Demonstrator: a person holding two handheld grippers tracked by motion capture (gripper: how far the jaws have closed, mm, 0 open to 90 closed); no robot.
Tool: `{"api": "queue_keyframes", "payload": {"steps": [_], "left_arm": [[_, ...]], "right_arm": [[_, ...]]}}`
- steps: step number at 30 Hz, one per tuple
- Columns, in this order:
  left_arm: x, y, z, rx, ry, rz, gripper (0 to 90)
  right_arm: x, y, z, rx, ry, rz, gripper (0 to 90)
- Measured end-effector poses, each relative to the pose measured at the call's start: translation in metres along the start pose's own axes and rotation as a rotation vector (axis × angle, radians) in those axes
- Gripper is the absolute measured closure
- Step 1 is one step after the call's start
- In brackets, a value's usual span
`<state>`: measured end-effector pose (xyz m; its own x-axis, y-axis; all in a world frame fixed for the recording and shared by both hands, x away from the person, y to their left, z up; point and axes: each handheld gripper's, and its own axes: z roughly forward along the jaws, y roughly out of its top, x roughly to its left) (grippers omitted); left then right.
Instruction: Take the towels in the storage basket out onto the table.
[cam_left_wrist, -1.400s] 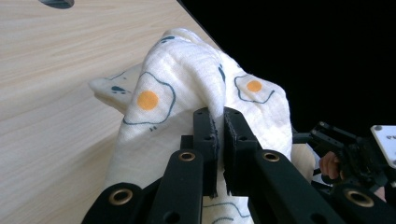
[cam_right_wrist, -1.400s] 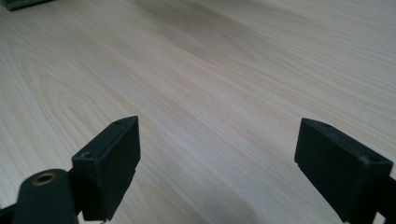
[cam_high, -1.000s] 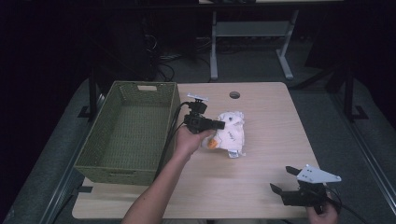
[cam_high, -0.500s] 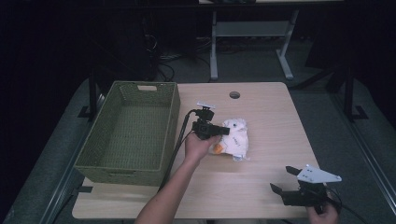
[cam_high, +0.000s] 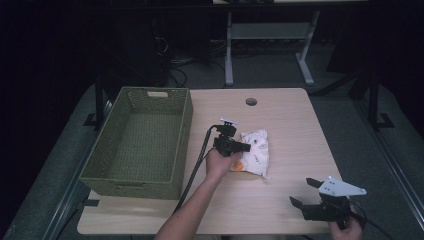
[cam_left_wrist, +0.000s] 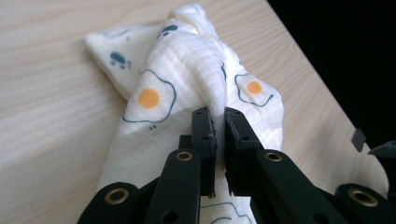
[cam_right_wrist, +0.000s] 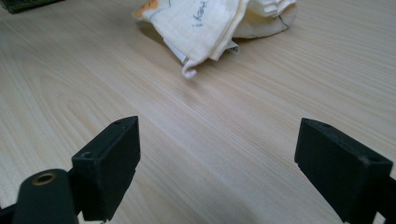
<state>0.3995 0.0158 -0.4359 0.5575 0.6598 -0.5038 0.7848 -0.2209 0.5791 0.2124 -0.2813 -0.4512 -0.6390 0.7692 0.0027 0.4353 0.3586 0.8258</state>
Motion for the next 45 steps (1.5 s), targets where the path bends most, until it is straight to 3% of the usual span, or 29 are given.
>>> {"api": "queue_keyframes", "payload": {"steps": [8, 15, 22, 26, 29, 45], "left_arm": [[0.008, -0.011, 0.007, 0.008, 0.009, -0.036, 81.4], [0.01, -0.017, 0.013, 0.043, 0.016, -0.037, 70.9], [0.006, -0.019, 0.008, 0.019, 0.004, -0.021, 60.8], [0.008, -0.024, 0.004, 0.006, 0.021, -0.004, 55.0], [0.011, -0.025, 0.0, -0.024, 0.018, -0.022, 50.8], [0.015, -0.034, -0.022, -0.076, -0.006, -0.016, 39.2]], "right_arm": [[0.0, 0.0, 0.0, 0.001, 0.0, 0.0, 14.0], [0.001, 0.0, 0.001, 0.005, 0.001, -0.003, 14.0], [0.001, 0.0, 0.001, 0.004, 0.001, -0.002, 14.0], [0.001, 0.001, 0.001, 0.005, 0.002, -0.005, 14.0], [0.001, 0.001, 0.001, 0.005, 0.001, -0.005, 14.0], [0.002, 0.001, 0.003, 0.013, 0.0, -0.005, 14.0]]}}
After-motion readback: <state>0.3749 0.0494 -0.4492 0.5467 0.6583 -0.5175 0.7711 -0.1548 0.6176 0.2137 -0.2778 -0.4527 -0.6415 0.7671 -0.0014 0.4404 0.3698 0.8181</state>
